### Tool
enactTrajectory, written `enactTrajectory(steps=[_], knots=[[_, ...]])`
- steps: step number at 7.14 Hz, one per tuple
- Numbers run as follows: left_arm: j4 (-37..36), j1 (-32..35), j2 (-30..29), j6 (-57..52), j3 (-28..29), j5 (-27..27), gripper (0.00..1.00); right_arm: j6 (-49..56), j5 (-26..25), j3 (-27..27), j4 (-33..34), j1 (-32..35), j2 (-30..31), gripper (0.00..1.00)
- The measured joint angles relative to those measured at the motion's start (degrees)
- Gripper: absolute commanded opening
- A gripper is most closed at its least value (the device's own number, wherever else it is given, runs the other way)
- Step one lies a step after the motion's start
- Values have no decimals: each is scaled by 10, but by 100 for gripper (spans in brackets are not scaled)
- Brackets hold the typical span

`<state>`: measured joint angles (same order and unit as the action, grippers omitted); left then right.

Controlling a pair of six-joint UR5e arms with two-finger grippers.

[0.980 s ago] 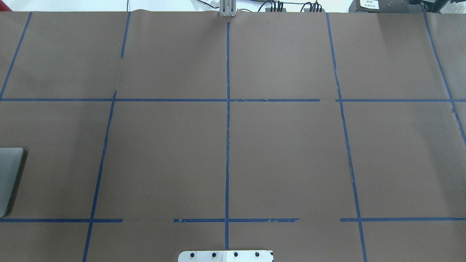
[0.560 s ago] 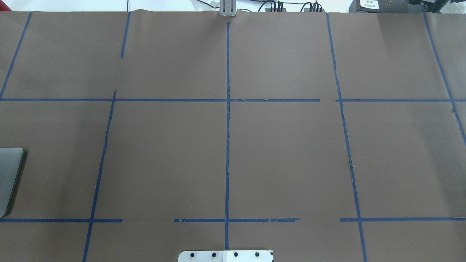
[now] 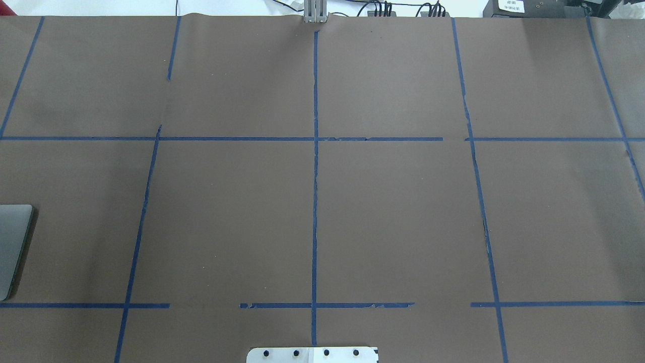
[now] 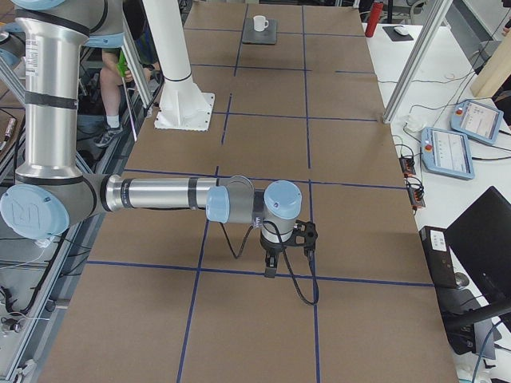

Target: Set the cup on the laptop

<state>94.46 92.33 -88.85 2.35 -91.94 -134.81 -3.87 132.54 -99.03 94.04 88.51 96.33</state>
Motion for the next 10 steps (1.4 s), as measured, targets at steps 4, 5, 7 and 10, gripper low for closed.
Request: enactTrajectory(steps=[4, 5, 7, 10], knots=[[-3, 0, 0, 1, 10, 1, 100, 0, 0, 0, 0, 0, 0, 100], [-4, 0, -1, 1, 10, 1, 100, 0, 0, 0, 0, 0, 0, 100], [-5, 0, -2, 2, 11, 2, 100, 0, 0, 0, 0, 0, 0, 100], [-5, 0, -1, 1, 11, 4, 100, 0, 0, 0, 0, 0, 0, 100]])
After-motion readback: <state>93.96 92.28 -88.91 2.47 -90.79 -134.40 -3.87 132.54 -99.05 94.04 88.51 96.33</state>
